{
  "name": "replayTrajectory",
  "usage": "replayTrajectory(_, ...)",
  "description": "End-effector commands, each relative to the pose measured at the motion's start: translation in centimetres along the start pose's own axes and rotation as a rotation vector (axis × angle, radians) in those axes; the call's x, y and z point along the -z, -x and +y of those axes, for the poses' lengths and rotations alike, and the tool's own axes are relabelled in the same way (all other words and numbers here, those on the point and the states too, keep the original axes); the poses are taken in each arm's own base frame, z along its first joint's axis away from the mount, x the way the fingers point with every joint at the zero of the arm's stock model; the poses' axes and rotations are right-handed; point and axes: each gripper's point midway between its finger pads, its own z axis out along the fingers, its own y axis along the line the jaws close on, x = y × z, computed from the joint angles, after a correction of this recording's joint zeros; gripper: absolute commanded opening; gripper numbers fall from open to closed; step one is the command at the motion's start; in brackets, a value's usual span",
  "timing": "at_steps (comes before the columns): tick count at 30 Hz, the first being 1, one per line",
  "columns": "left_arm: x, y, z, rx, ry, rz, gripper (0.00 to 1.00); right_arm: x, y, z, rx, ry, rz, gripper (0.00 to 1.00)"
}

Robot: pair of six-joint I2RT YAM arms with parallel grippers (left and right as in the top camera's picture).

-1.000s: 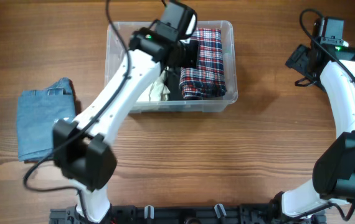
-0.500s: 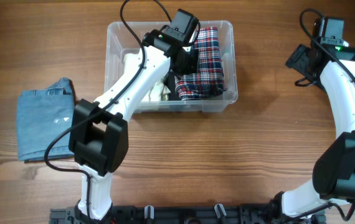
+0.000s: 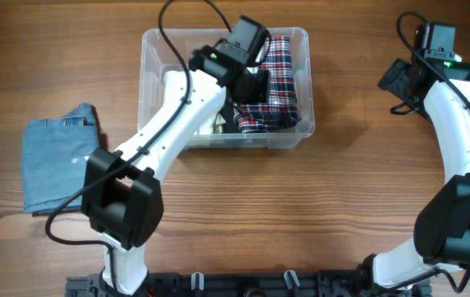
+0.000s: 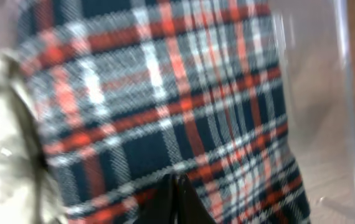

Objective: Pack container
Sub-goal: 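Lower the plaid cloth into the bin's right side and press it down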

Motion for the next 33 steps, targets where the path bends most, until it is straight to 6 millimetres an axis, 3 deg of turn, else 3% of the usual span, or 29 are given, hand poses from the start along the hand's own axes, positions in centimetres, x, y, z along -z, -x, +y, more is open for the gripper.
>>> replayTrajectory(1,-2.8,-2.8,0.2,0.021,0.014,0.088,0.04,-0.5,-0.1,0.0,-0.013,-0.003,0.007,1.0)
replayTrajectory(5,-3.5,-3.1,0.4,0.029,0.022,0.1,0.04,-0.5,-0.1,0.0,-0.013,-0.003,0.007,1.0)
replayTrajectory(7,-3.2,-1.7,0.6,0.027,0.034,0.043,0.04,-0.5,-0.1,0.0,-0.013,-0.003,0.007,1.0)
replayTrajectory(11,0.1,1.9,1.0,0.041,0.039,-0.087,0.04,-0.5,-0.1,0.0,-0.013,-0.003,0.007,1.0)
replayTrajectory(14,3.4,4.7,2.7,0.062,0.107,-0.223,0.04,-0.5,-0.1,0.0,-0.013,-0.003,0.007,1.0)
replayTrajectory(16,3.7,5.1,3.4,0.073,0.124,-0.24,0.04,-0.5,-0.1,0.0,-0.013,-0.003,0.007,1.0)
replayTrajectory(21,2.3,3.6,4.6,0.103,0.153,-0.162,0.04,-0.5,-0.1,0.0,-0.013,-0.003,0.007,1.0)
replayTrajectory(28,-1.5,0.1,3.2,0.083,0.1,-0.013,0.04,-0.5,-0.1,0.0,-0.013,-0.003,0.007,1.0)
replayTrajectory(33,-3.3,-1.3,2.5,0.06,0.109,0.034,0.06,-0.5,-0.1,0.0,-0.013,-0.003,0.007,1.0)
